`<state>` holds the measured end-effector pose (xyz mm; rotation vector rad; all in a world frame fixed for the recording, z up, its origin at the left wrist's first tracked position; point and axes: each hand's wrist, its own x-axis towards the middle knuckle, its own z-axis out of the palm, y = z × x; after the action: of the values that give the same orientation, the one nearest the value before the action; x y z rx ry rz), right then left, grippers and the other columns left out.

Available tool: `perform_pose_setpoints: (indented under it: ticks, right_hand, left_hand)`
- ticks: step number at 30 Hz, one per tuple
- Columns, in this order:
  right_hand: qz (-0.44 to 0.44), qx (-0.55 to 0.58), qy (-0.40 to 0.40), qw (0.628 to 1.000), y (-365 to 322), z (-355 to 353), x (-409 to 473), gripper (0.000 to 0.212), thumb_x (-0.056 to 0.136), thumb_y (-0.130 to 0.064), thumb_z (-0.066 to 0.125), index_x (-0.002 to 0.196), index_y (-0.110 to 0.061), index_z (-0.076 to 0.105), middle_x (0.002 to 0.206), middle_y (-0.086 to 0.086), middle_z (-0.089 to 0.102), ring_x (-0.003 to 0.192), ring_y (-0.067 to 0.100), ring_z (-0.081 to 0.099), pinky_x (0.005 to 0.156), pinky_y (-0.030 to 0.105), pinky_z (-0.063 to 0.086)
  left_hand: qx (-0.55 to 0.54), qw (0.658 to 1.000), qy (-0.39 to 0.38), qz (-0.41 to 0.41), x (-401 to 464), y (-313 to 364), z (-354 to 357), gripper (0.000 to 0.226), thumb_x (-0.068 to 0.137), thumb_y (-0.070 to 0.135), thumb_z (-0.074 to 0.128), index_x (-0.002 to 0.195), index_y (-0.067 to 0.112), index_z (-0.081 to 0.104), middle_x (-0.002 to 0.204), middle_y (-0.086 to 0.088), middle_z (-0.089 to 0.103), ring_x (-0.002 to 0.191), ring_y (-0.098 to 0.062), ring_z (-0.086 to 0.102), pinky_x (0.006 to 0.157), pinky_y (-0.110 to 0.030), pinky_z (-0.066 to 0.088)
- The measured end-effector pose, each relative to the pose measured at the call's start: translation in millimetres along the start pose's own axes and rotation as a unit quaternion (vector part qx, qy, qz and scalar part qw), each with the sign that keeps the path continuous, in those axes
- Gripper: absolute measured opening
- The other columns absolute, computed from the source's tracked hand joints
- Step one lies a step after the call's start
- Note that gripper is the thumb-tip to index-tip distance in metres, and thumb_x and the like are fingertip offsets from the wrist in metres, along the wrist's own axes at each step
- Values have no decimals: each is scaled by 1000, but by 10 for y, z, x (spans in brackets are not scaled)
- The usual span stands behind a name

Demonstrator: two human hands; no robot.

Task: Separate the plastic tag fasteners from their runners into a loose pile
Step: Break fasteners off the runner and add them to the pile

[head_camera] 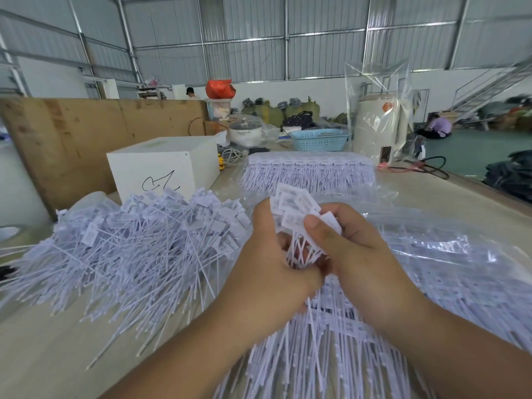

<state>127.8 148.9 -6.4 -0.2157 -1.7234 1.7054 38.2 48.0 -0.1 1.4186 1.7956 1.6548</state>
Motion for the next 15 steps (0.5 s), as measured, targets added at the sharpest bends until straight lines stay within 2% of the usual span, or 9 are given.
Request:
perform_pose_setpoints:
  ticks: [2, 4, 6, 9, 12, 14, 15]
  right_hand:
    - [12, 2, -13, 1000, -12, -38, 33, 54, 73, -39, 73, 124, -28, 57, 107, 7, 71, 88, 26, 72, 67, 32, 56]
    - [11, 34, -52, 998, -43, -60, 50, 59, 74, -25, 72, 131, -27, 54, 111, 2, 72, 99, 20, 70, 75, 29, 57]
    - [-13, 32, -71, 997, -74, -46, 46, 46, 81, -6, 68, 125, -18, 60, 101, 4, 73, 92, 18, 71, 71, 27, 58]
    - [-54, 4, -27, 998, -66, -6, 34, 32, 84, 11, 64, 111, -5, 64, 80, 0, 71, 70, 9, 68, 58, 17, 52]
    - [-59, -13, -5, 998, -50, 23, 29, 23, 85, 12, 63, 102, -4, 65, 68, -8, 67, 55, 2, 61, 48, 11, 44]
    - [-59, -23, 14, 998, -56, 8, 33, 19, 86, 8, 63, 97, -8, 64, 68, -8, 67, 55, 2, 61, 48, 11, 43]
    - [-59, -30, 30, 997, -67, -7, 39, 17, 87, 5, 64, 96, -10, 64, 68, -8, 68, 56, 2, 62, 49, 12, 44]
  left_hand:
    - [-11, 999, -24, -18, -15, 33, -15, 69, 69, 8, 65, 107, 58, 37, 86, 13, 71, 50, -9, 63, 40, -24, 46]
    - [-10, 998, -42, -36, -21, 43, -20, 70, 67, 7, 64, 110, 57, 39, 86, 10, 71, 52, -13, 63, 41, -24, 44]
    - [0, 998, -43, -41, -21, 50, -20, 70, 62, 9, 63, 111, 54, 41, 83, 6, 71, 56, -14, 64, 43, -24, 45]
    - [62, 996, -40, -46, -4, 31, -37, 83, 57, 14, 64, 122, 56, 35, 78, 17, 69, 54, -4, 64, 45, -19, 45]
    - [98, 990, -38, -96, 14, -12, -74, 99, 58, 17, 69, 126, 68, 20, 68, 16, 67, 49, -10, 65, 44, -23, 46]
    - [124, 985, -28, -114, 15, -24, -109, 90, 61, 21, 73, 110, 77, 22, 67, 17, 67, 52, -12, 67, 44, -29, 51]
    - [136, 983, -21, -119, 18, -29, -133, 80, 63, 25, 74, 105, 75, 27, 68, 18, 67, 54, -12, 68, 48, -33, 56]
